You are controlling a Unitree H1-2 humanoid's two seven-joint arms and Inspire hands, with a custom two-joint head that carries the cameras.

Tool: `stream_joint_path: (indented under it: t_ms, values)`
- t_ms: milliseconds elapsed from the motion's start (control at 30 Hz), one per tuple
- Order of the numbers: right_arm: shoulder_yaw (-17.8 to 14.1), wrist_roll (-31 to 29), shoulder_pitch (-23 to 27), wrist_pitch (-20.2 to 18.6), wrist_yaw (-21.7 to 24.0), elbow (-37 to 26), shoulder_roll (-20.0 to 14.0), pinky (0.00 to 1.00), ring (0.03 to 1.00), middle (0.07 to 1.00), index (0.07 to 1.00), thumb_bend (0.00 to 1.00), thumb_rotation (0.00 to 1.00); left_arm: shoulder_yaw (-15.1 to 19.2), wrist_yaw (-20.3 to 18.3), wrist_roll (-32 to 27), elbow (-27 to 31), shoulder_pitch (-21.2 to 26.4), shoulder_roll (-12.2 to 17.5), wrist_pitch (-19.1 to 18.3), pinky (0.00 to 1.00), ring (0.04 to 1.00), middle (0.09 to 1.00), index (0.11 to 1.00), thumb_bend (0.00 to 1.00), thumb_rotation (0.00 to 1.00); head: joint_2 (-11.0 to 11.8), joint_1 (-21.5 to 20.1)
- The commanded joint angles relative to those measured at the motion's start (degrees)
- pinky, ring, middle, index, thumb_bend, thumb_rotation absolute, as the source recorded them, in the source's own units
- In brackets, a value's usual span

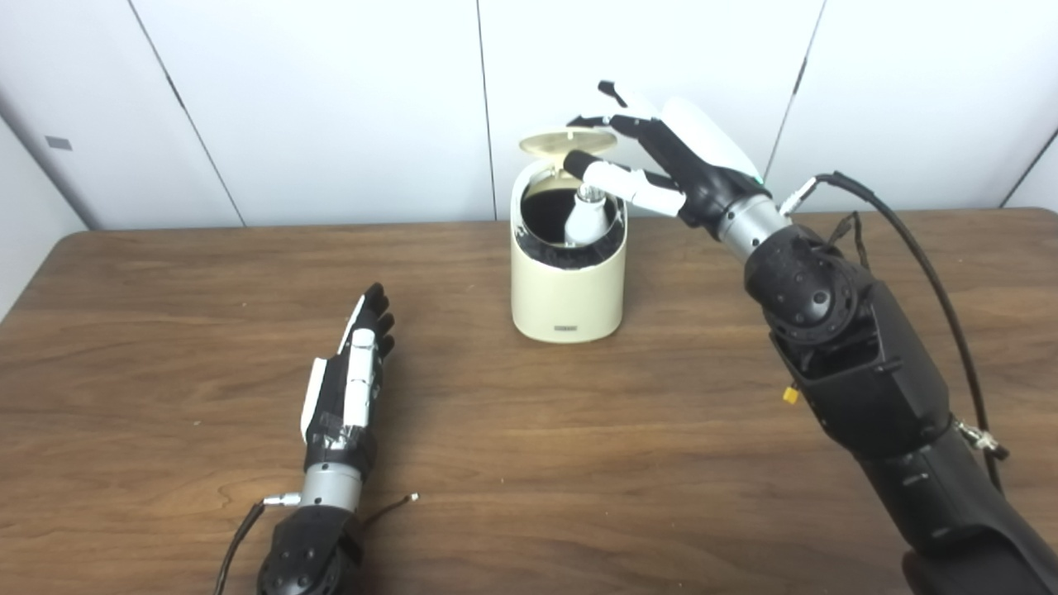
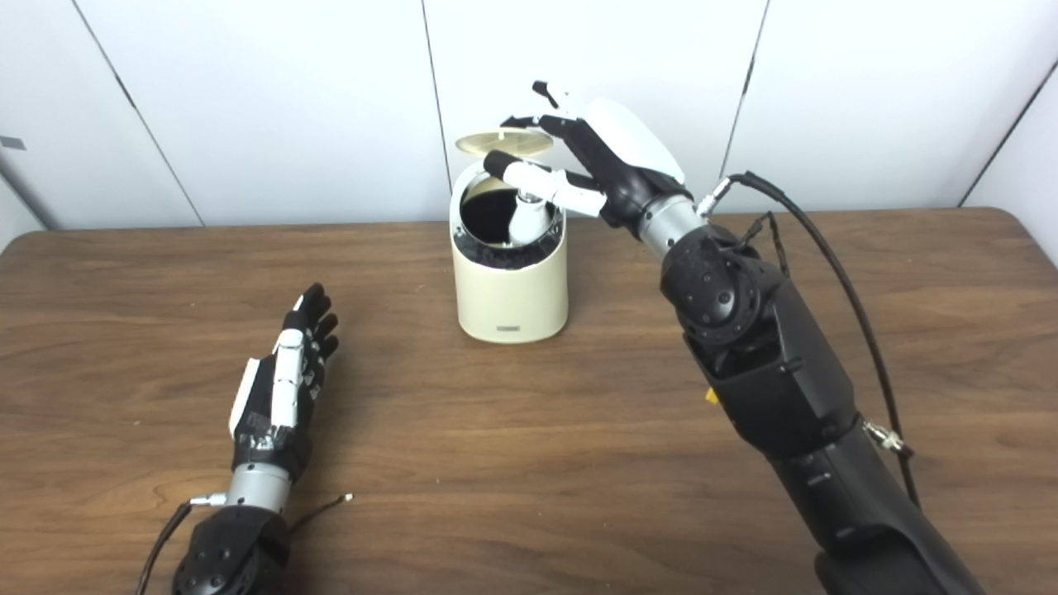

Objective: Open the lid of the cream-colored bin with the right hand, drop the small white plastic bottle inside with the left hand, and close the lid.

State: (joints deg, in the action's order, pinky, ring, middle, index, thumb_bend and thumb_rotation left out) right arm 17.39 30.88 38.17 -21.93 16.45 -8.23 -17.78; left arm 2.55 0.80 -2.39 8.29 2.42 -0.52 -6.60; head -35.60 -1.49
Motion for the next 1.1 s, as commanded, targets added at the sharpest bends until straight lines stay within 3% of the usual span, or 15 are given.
stream_joint_path:
  t_ms: [0,533,1067]
  values:
    - [-0.43,1.14,1.87,2.09,0.4,-2.74,-1.6,0.94,1.0,1.0,0.74,0.58,1.0,-0.18,0.67,0.77,1.4,2.01,-0.34,0.46,0.99,0.977,0.986,0.995,0.52,1.0,-0.03,-0.08]
    - [-0.2,2.03,-1.07,1.68,3.28,-4.44,-2.39,0.93,1.0,1.0,0.726,0.6,1.0,-0.63,1.89,1.46,1.8,2.02,-0.6,-0.31,0.98,0.966,0.978,0.986,0.54,1.0,-0.3,-0.02]
    - [2.49,3.07,-3.66,2.07,5.18,-3.89,-1.82,0.93,1.0,1.0,0.739,0.57,1.0,-0.34,1.92,1.61,2.03,2.06,-1.06,-0.35,0.96,0.961,0.973,0.982,0.54,1.0,-0.65,0.38]
